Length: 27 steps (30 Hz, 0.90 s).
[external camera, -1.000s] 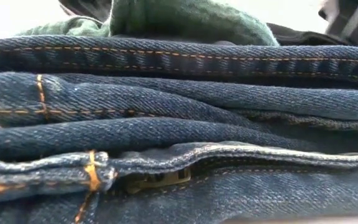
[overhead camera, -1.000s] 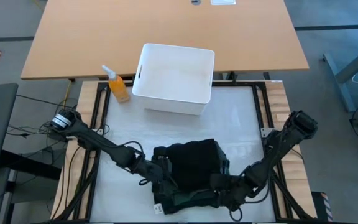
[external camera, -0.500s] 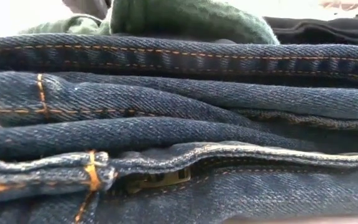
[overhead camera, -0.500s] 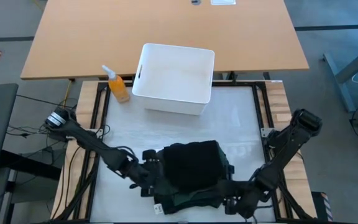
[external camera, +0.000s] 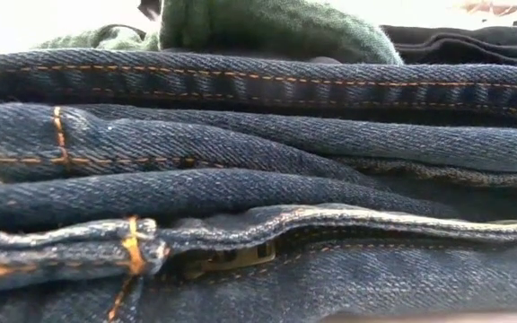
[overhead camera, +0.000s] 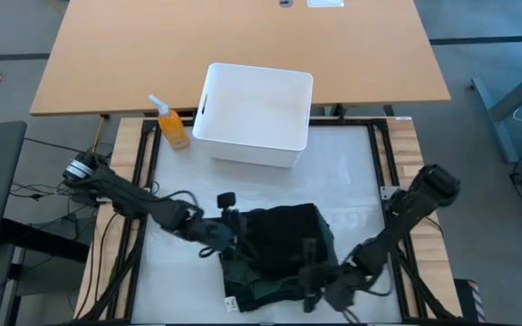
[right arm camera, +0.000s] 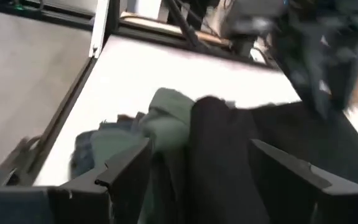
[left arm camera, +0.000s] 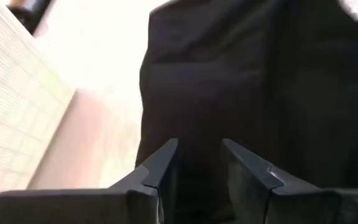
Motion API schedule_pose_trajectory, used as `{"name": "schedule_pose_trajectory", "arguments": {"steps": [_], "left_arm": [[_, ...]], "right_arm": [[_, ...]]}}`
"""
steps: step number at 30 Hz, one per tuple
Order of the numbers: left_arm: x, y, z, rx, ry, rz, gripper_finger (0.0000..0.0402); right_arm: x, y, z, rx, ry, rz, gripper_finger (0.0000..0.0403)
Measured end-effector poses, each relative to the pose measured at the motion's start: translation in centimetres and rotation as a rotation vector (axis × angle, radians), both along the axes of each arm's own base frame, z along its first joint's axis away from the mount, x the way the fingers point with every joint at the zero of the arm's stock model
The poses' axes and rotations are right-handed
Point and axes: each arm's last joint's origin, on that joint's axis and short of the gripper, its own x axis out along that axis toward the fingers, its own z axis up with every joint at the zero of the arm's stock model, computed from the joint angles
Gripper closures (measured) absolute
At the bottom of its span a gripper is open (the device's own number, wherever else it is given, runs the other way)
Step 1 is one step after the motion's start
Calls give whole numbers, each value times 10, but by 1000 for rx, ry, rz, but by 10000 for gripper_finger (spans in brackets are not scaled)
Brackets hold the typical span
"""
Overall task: Fold laundry
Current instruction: Put the stacked of clothes into the white laundry organizer
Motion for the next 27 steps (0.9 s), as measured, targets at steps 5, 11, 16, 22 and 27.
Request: {"name": "schedule_pose_trajectory", "arguments": {"steps": [5,11,16,22,27], "left_arm": [[14,21,-26,-29,85,39,292],[14,30,-40,-96,165,55,292],[8,29,-26,-99,149,44,292],[-13,34,22,-167,44,64,292],[-47,33,41,-340,4,156,292]], "right_arm": [[29,2,-30,-42,-45,-3,113],[40,4,-57,33,-9,-8,113],[33,12,-47,45,-17,55,113],[4,15,18,66,-125,158,113],[-42,-11,68,217,-95,11,113]]}}
